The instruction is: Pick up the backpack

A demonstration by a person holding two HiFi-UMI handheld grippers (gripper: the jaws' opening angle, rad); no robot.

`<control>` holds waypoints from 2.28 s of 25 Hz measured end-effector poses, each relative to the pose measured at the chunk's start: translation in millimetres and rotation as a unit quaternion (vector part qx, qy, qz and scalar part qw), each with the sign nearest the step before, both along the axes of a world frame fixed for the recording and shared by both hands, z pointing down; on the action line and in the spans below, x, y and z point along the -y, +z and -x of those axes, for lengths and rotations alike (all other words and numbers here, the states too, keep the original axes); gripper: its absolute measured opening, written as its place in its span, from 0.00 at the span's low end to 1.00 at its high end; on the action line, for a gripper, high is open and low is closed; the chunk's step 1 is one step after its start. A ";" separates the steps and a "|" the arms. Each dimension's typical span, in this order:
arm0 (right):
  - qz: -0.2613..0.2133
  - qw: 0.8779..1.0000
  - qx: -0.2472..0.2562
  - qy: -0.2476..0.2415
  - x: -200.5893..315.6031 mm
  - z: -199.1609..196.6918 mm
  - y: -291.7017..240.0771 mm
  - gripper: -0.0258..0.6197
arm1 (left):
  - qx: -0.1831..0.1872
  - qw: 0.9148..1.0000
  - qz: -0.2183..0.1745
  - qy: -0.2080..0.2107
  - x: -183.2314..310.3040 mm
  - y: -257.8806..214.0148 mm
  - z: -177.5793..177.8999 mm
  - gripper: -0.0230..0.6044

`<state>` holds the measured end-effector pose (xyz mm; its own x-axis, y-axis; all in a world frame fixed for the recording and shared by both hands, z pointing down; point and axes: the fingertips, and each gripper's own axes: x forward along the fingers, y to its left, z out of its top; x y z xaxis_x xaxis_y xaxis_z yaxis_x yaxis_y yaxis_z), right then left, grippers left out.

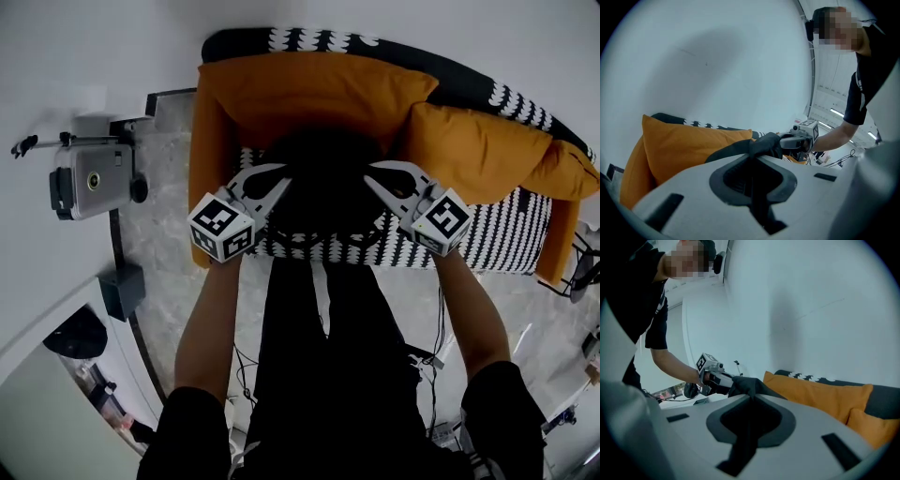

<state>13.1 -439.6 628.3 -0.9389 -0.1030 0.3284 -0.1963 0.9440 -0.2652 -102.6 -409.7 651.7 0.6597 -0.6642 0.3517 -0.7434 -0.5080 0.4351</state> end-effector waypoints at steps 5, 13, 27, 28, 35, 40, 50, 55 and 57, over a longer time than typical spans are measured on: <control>0.020 1.000 -0.004 0.008 -17.5 -6.1 -11.7 0.10 | -0.001 1.000 0.012 -0.001 -16.5 -11.5 -6.0 0.09; 0.043 0.999 -0.012 -0.002 -43.8 -11.6 -32.1 0.10 | -0.004 1.000 0.019 0.000 -42.6 -33.0 -11.4 0.09; -0.001 1.000 0.002 -0.012 -47.9 -1.7 -110.6 0.10 | 0.007 1.000 -0.030 0.000 -42.6 -115.2 0.0 0.09; -0.005 1.000 0.002 -0.013 -47.2 -0.8 -117.7 0.10 | 0.008 0.999 -0.033 0.001 -42.4 -121.5 0.5 0.09; -0.016 1.000 0.020 -0.008 -46.4 -3.5 -166.9 0.10 | 0.000 0.998 -0.054 0.011 -41.2 -167.9 -1.9 0.09; -0.042 0.999 0.030 -0.001 -42.1 -8.9 -202.1 0.10 | -0.001 0.997 -0.079 0.020 -36.8 -208.4 -4.0 0.09; -0.099 0.993 0.063 -0.003 -29.9 -4.0 -288.7 0.10 | 0.000 0.990 -0.143 0.020 -24.2 -294.4 0.7 0.09; -0.136 0.988 0.070 -0.009 -28.2 -4.8 -329.5 0.10 | 0.005 0.985 -0.172 0.025 -22.7 -333.8 0.0 0.09; -0.147 0.986 0.076 -0.009 -25.0 -5.8 -346.4 0.10 | 0.008 0.982 -0.186 0.027 -19.0 -351.4 -1.1 0.09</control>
